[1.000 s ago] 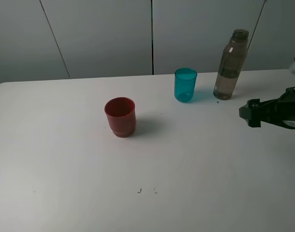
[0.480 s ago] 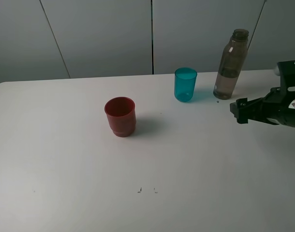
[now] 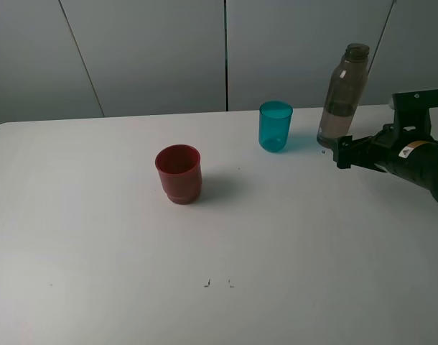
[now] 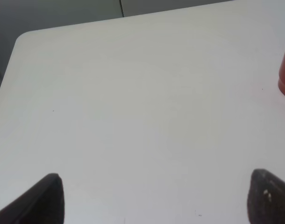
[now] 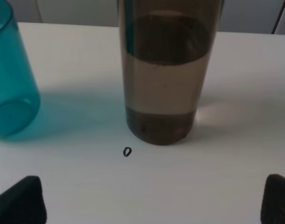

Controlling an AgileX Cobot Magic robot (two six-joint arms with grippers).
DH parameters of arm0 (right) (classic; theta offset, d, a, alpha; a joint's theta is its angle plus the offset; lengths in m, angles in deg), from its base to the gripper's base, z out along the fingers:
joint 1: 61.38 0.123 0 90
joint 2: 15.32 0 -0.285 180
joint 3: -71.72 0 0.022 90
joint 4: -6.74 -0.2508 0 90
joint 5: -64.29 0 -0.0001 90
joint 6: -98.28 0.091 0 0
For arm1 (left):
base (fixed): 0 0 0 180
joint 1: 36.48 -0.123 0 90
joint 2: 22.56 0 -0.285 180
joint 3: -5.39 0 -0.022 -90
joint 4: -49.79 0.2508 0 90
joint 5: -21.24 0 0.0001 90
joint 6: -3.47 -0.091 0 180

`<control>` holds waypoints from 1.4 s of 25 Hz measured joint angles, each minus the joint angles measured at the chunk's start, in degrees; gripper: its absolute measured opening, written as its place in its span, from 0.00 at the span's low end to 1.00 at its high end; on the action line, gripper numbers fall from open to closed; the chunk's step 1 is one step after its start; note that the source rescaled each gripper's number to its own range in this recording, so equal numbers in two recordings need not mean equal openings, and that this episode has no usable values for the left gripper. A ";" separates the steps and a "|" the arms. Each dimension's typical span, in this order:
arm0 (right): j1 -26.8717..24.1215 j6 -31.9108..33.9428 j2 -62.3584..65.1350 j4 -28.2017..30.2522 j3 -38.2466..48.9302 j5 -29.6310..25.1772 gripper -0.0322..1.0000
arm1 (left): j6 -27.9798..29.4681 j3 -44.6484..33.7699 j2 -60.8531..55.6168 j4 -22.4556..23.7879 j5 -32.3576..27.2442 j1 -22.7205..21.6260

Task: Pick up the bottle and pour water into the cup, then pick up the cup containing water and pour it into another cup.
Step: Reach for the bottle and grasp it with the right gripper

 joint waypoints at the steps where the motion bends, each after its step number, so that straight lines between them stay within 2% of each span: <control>1: -0.46 0.33 -0.81 0.79 -0.95 0.17 1.00 | 0.00 0.00 0.00 0.00 0.00 0.00; 7: -1.38 3.20 -4.56 5.08 -6.23 0.27 1.00 | 0.00 0.00 0.00 0.00 0.00 0.00; 15: -1.38 3.78 -10.05 6.75 -11.72 0.38 1.00 | 0.00 0.00 0.00 0.00 0.00 0.00; 35: -2.51 4.47 -18.01 6.87 -23.56 0.48 1.00 | 0.00 0.00 0.00 0.00 0.00 0.00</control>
